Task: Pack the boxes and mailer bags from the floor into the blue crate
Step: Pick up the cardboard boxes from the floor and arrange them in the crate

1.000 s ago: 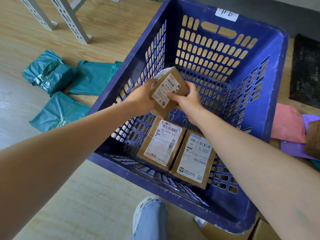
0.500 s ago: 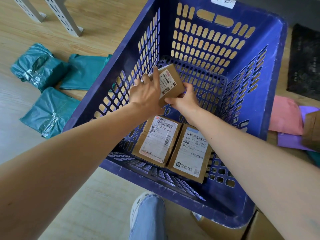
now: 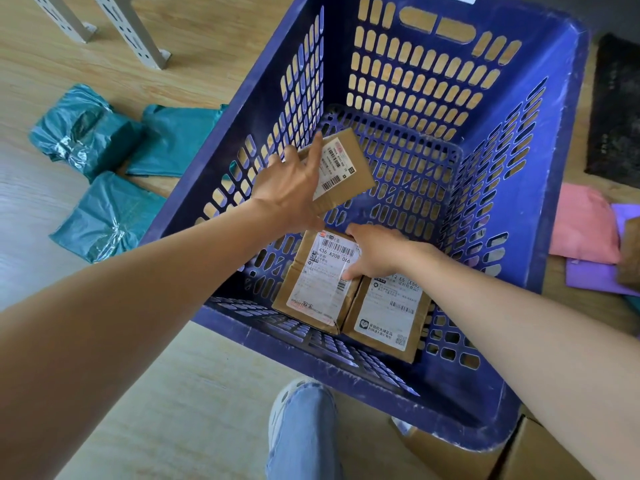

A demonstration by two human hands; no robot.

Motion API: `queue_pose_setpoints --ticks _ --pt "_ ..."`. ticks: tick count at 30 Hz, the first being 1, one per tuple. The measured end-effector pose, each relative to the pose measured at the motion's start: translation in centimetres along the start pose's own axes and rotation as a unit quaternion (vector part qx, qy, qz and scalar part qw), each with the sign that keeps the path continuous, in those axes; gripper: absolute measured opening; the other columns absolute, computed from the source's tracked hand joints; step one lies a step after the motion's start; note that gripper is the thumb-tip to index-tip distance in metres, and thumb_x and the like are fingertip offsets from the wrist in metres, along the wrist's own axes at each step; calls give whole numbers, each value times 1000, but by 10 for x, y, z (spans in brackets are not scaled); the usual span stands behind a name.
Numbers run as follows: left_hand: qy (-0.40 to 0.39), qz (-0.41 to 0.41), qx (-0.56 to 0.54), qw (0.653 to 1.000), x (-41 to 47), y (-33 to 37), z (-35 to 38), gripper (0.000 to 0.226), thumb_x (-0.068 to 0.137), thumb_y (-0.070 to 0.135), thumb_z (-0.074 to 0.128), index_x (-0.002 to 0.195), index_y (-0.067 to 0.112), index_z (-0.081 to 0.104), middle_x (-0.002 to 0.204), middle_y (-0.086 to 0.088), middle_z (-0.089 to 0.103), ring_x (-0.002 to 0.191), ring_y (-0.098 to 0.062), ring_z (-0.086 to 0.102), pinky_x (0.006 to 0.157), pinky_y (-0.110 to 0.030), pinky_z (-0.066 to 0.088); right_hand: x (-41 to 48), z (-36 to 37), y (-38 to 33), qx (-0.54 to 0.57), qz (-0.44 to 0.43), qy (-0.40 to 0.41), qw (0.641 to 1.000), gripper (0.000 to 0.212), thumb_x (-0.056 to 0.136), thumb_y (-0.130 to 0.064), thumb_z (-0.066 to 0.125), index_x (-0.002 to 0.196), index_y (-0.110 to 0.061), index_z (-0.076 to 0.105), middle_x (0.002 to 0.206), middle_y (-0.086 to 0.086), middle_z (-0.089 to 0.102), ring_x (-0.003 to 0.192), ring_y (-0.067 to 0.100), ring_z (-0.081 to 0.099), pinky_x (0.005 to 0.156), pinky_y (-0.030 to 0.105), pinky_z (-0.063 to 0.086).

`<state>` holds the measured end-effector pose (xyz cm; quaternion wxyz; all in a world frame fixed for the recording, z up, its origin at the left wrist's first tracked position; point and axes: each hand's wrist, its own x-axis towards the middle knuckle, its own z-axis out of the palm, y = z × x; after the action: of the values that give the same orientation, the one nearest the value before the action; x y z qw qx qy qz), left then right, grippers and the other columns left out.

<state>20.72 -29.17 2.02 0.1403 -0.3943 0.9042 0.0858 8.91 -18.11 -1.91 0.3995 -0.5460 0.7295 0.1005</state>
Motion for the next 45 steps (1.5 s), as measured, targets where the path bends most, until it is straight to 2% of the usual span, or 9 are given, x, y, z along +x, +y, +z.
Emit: queue_pose_setpoints --ticks 8,17,22,30,34,39,41,43,45 --pt "4 21 5 1000 5 -3 0 122 62 56 77 148 40 -8 122 -23 41 103 -41 52 70 -43 51 -6 2 -4 -44 -11 18 999 66 82 -39 70 134 -13 39 125 4 54 118 28 51 104 47 31" --pt "-13 5 -113 994 0 9 4 112 65 64 66 148 39 -5 115 -20 43 75 -28 56 63 -37 55 -5 7 1 -8 -9 21 1000 72 82 -38 70 140 -14 34 135 4 50 126 29 47 110 51 27" --pt "-1 -33 -66 997 -1 4 -8 115 68 52 75 147 41 -8 121 -22 38 96 -36 53 58 -34 44 -4 8 3 32 -19 16 999 73 81 -36 71 139 -13 33 132 4 51 123 28 47 108 50 29" --pt "-52 -38 1 998 -11 1 -9 123 62 61 76 147 40 -10 123 -21 38 96 -34 53 62 -35 45 -3 10 8 15 -16 10 1000 69 80 -39 72 134 -16 37 128 3 51 121 27 48 107 51 30" --pt "-67 -36 27 997 -12 5 -11 126 60 65 74 146 39 -14 121 -21 39 81 -27 46 58 -34 45 -4 12 12 30 -9 8 999 75 79 -38 72 139 -16 33 134 3 46 126 27 44 107 51 28" --pt "-86 -22 66 994 -8 7 -17 131 60 67 74 145 38 -21 118 -20 42 85 -31 54 63 -35 49 -5 14 12 87 -3 -5 996 79 79 -24 73 142 -15 27 137 6 44 118 24 50 95 39 42" --pt "-81 -13 53 995 -7 3 -19 132 59 66 75 145 38 -20 116 -20 45 81 -29 50 60 -33 44 0 7 11 242 26 -15 970 96 79 -18 73 150 -17 10 151 7 33 126 26 47 100 38 41" --pt "-89 -22 30 995 -7 -1 -22 131 60 67 74 148 29 -16 115 -21 48 87 -31 54 62 -32 44 10 -6 8 447 39 21 893 109 75 -28 78 152 -26 1 156 3 25 140 26 31 113 47 26" --pt "-104 -45 6 994 -5 -6 -24 118 64 64 73 148 15 7 103 -14 52 87 -28 55 66 -32 46 22 -16 1 570 28 64 819 112 68 -38 82 150 -36 5 151 -1 36 138 25 32 113 56 21"
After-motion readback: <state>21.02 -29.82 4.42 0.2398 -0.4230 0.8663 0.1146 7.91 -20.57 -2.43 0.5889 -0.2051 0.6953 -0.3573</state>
